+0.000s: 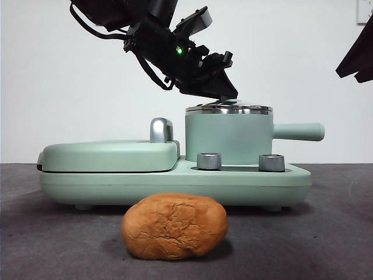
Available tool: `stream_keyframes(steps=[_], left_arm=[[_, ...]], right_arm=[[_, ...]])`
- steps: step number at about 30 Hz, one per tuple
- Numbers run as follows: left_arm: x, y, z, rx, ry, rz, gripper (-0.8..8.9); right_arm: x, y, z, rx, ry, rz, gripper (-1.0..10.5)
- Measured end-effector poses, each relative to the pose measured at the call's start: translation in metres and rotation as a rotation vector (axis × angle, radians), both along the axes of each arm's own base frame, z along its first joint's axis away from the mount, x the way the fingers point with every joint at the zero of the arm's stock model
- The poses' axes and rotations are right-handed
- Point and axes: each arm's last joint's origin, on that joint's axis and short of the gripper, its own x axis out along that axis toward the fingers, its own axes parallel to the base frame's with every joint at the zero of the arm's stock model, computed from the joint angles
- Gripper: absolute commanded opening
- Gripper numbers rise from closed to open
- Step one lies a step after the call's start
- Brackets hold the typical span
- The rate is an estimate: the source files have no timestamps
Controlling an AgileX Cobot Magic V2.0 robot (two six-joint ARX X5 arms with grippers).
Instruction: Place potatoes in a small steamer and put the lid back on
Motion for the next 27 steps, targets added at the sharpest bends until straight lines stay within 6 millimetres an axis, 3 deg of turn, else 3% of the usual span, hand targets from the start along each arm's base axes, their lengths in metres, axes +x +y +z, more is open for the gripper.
stream_keyframes(steps=[5, 13, 22, 27], left_arm=[[-0.004, 0.003, 0.008, 0.000, -0.006, 0.000, 0.06], [-0.016, 0.015, 0.043, -0.037, -0.057, 0.011, 0.05], [-0.033, 0.041, 0.062, 0.024, 0.071, 0.049, 0.09], [-0.045, 0.060, 0.080, 0.018, 0.079, 0.077, 0.12]], right_arm=[[0.000, 0.000, 0.000, 0.000, 0.000, 0.000, 2.5], [0.000, 0.000, 0.000, 0.000, 0.000, 0.000, 2.5], [-0.001, 0.001, 0.000, 0.006, 0.001, 0.026, 2.5], [-0.003, 0.007, 0.000, -0.014, -0.018, 0.106, 3.1]])
